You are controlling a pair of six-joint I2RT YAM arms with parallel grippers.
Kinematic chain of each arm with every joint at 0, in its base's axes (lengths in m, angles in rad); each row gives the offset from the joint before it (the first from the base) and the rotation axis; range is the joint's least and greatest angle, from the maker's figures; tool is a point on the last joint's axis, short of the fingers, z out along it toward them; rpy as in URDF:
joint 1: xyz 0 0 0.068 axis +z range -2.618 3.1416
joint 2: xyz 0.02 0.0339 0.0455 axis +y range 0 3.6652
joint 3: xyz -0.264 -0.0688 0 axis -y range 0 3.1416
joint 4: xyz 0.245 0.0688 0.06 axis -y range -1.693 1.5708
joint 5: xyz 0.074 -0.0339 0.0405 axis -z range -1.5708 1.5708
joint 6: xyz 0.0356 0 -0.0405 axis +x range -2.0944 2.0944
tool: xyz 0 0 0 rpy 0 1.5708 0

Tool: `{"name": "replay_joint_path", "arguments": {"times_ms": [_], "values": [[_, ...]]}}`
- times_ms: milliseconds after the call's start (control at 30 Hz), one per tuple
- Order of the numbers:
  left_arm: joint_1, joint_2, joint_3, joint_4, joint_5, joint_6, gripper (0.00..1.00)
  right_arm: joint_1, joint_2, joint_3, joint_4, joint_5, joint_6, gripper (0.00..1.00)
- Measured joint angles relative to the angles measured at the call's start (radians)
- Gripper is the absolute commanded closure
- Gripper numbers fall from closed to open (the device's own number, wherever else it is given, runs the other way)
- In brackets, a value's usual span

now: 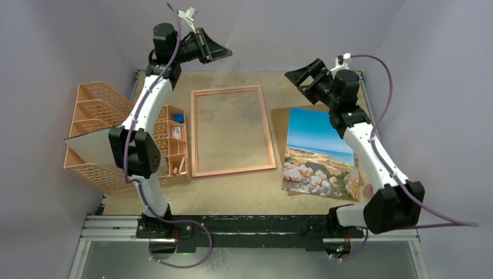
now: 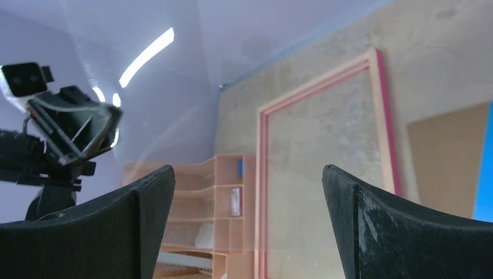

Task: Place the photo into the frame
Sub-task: Place the photo frame item in the photo frame.

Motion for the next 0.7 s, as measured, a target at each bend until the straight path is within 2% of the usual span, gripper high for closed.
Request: {"name": "replay_joint_path", "arguments": {"times_ms": [200, 333, 467, 567, 700], "values": [[0.007, -0.074, 0.056, 0.153, -0.058, -0.188, 1.00, -0.034, 0.129, 0.026, 0.170, -0.128, 0.090, 0.01], [0.009, -0.126, 0.060, 0.336, -0.074, -0.387, 1.00, -0.052, 0.145, 0.026, 0.265, -0.173, 0.128, 0.01], [0.009, -0.148, 0.079, 0.444, -0.080, -0.517, 1.00, -0.094, 0.147, 0.028, 0.385, -0.239, 0.182, 0.02], [0.010, -0.148, 0.091, 0.468, -0.085, -0.563, 1.00, -0.125, 0.160, 0.026, 0.536, -0.301, 0.249, 0.05], [0.010, -0.147, 0.106, 0.481, -0.087, -0.623, 1.00, -0.141, 0.187, 0.025, 0.744, -0.394, 0.331, 0.17]]}}
